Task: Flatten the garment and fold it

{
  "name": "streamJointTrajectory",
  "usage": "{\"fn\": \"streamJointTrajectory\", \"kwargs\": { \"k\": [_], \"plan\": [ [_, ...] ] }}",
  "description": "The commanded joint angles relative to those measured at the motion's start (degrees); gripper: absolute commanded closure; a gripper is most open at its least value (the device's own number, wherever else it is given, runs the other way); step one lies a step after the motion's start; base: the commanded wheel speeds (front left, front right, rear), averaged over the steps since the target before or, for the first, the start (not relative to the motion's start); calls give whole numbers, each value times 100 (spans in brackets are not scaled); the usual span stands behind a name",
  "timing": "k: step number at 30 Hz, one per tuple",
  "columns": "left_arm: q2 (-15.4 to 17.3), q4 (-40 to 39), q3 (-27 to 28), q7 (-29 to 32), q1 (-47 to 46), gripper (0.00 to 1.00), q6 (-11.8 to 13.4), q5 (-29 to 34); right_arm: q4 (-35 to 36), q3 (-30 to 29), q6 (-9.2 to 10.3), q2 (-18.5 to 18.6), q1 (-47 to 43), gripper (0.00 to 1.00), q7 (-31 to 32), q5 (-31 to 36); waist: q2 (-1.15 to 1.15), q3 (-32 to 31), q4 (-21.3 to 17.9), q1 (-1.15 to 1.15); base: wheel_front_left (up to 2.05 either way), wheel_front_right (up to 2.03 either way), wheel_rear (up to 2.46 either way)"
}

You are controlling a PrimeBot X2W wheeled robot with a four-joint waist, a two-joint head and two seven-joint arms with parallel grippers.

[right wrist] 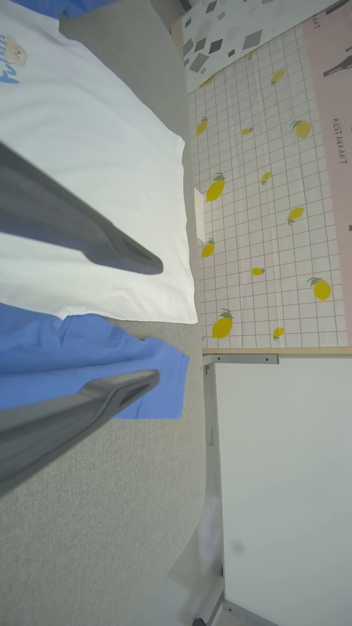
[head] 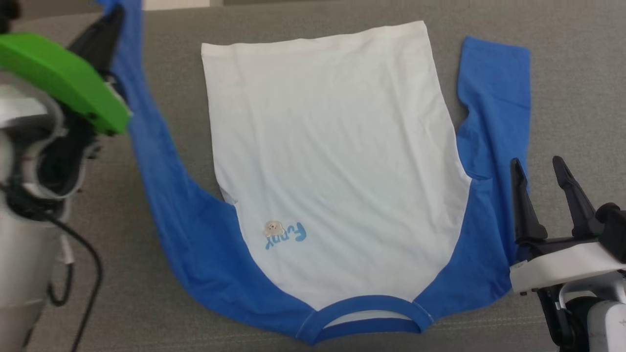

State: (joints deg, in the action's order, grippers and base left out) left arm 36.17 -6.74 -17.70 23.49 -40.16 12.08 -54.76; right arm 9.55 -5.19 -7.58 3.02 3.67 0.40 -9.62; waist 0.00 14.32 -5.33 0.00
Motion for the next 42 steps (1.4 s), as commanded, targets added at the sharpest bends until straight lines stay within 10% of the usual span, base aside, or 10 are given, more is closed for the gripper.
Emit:
{"fn": "streamJointTrajectory", "kwargs": {
  "k": [1,14,37,39,42],
  "plan": [
    [-271,-11,-182,28,-207,100,-27,38,50,-6,9,-13,-70,0,33,-43,0,-348,124,0,0,0,0],
    [-2702,2410,-1582,-426,-1289,100,-59,300,105,348,9,-13,-30,0,104,-225,0,-107,-466,0,0,0,0],
    [-3302,5968,-3288,91,-1650,100,-767,971,-811,902,9,-14,473,0,-582,-743,0,715,-1575,0,0,0,0],
    [-3315,5925,-3304,-142,-1742,0,-831,951,-863,842,9,-14,495,0,-595,-731,0,647,-1459,0,0,0,0],
    [-3322,5697,-3147,-744,-1800,0,-863,864,-862,763,9,-14,495,0,-561,-652,0,554,-1290,0,0,0,0]
  ]
}}
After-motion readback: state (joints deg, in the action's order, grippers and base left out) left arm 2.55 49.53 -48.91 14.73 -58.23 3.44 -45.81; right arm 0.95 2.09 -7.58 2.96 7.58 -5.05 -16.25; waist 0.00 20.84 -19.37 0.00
